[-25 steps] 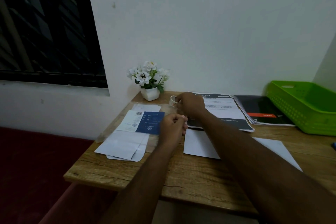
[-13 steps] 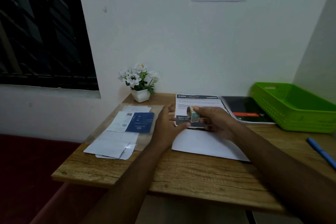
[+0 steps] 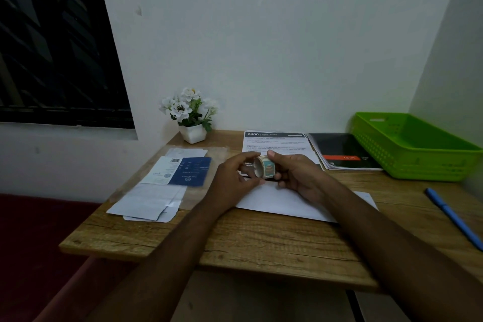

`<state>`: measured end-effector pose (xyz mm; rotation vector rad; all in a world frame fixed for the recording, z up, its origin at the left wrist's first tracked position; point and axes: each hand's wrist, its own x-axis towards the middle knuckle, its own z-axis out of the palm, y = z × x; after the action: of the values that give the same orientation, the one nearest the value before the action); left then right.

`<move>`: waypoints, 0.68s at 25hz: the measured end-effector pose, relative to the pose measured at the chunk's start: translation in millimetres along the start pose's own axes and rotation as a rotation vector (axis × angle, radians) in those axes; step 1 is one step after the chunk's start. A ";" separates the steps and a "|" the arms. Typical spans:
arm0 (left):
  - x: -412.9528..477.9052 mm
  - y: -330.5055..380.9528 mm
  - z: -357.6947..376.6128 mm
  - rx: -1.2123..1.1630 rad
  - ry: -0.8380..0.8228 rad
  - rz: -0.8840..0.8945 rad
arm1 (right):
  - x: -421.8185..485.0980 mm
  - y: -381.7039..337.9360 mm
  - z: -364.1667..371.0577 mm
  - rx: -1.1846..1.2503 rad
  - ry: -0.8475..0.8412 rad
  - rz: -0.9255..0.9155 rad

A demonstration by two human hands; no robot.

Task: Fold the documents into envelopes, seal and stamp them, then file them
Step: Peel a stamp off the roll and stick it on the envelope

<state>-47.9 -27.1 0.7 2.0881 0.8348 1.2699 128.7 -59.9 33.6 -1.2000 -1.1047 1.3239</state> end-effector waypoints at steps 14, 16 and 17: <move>1.4 1.8 -2.5 0.046 0.119 -0.136 | 0.5 4.3 -9.2 -0.682 0.062 -0.843; 0.9 3.8 -2.5 0.052 0.112 -0.131 | 0.4 4.4 -9.4 -0.679 0.074 -0.892; 1.1 4.7 -2.3 0.059 0.112 -0.131 | 0.4 4.1 -8.9 -0.692 0.084 -0.909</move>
<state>-48.5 -29.1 5.7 1.9863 1.0523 1.3156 137.2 -59.8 28.7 -0.9755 -1.8202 0.1847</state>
